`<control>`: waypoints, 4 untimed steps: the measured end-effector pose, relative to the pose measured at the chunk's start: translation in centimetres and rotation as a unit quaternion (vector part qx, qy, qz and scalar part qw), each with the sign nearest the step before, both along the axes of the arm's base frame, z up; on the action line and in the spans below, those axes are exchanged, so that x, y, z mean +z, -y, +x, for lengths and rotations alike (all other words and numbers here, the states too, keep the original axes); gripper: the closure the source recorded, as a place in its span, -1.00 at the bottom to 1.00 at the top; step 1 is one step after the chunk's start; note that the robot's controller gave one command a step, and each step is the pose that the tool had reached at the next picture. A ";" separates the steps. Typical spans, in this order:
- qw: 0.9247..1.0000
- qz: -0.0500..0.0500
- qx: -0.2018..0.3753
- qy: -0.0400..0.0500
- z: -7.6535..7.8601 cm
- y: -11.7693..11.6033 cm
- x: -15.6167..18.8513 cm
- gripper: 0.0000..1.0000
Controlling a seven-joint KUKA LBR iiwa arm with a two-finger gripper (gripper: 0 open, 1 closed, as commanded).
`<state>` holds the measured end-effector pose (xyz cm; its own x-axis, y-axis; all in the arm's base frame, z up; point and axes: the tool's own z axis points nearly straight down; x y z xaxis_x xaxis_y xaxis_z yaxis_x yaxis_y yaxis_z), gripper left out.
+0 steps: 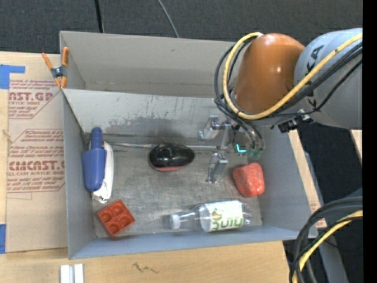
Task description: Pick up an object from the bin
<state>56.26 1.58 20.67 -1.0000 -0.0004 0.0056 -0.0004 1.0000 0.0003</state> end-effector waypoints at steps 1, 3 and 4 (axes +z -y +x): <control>1.000 0.000 0.000 0.004 0.2 0.0 0.4 -1.00; 0.996 0.000 0.094 0.006 1.2 -1.1 -7.5 -1.00; 0.995 0.000 0.097 0.005 1.3 -1.2 -8.7 -1.00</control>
Offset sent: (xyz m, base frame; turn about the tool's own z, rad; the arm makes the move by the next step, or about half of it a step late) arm 0.0188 0.0141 -0.0848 -0.2771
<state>57.53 2.78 11.92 -0.9813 -0.1926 -0.0045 -0.1926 0.9813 0.0001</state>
